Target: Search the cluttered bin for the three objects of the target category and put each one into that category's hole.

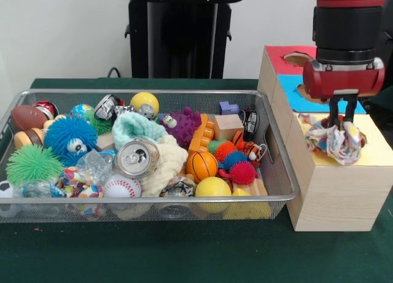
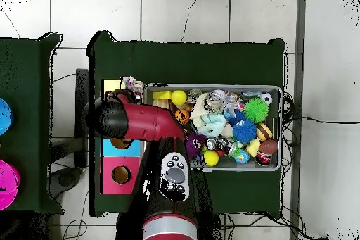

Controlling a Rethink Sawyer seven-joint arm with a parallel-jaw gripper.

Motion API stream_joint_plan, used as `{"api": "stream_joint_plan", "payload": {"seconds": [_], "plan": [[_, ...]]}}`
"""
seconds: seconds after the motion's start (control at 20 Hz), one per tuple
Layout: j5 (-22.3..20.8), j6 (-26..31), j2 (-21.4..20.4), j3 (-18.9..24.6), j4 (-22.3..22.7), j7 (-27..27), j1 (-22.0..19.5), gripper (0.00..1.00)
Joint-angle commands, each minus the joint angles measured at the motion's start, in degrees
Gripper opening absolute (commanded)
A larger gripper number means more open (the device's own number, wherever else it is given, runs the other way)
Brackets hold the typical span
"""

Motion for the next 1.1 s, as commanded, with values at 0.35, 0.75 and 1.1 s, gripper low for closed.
{"api": "stream_joint_plan", "payload": {"seconds": [0.35, 0.75, 1.1], "plan": [[4.94, 16.58, -1.15, 0.92, 4.87, 15.23, -0.19, 0.00], [6.75, 8.00, 2.36, 2.75, 5.23, 15.60, -0.47, 0.00], [8.10, 3.69, 1.19, 5.10, 6.85, 14.40, -1.51, 0.00]]}}
